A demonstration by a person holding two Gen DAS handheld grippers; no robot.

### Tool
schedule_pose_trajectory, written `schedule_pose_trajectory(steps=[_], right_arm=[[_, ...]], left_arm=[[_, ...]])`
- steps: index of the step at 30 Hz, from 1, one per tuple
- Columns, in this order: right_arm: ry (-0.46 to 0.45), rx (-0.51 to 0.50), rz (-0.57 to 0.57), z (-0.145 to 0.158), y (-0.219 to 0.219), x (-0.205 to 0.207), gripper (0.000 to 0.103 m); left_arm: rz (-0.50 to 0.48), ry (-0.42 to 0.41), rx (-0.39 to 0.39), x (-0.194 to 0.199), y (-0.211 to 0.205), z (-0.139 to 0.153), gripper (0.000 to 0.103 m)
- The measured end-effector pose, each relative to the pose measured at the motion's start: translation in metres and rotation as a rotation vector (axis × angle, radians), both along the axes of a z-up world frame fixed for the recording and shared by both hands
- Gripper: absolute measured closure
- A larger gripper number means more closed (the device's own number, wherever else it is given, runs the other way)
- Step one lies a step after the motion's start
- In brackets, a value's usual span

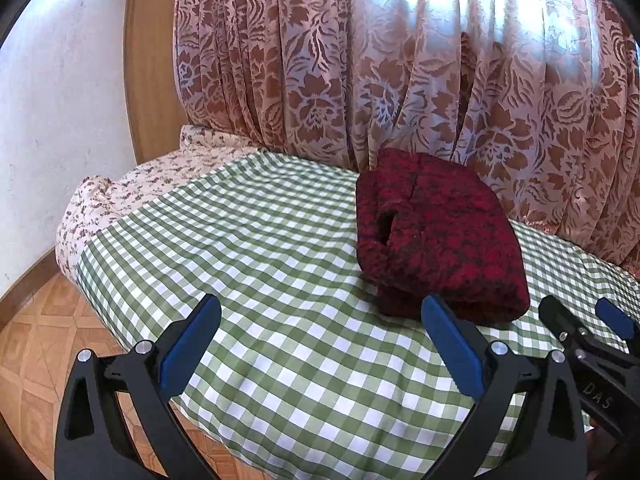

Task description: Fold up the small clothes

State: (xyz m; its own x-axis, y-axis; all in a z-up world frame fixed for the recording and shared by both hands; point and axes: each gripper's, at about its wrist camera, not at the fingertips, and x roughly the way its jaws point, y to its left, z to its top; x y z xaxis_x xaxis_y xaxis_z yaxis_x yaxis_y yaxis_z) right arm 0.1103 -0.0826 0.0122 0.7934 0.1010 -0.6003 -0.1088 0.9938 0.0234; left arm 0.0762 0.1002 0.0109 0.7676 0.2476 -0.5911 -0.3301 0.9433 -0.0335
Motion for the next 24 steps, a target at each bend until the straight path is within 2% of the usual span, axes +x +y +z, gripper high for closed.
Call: schedule_pose_trajectory(steps=[13,24], right_arm=[[0.010,0.004,-0.016,-0.0033,-0.0031,0.0014,0.003],[0.029,-0.012,-0.018,-0.0076,-0.0067,0.0042,0.003]], left_arm=[[-0.007,0.006,-0.038,0.0013,0.0062,-0.0104,0.002],[-0.004,-0.005,0.006,0.0010,-0.0023,-0.0108,0.002]])
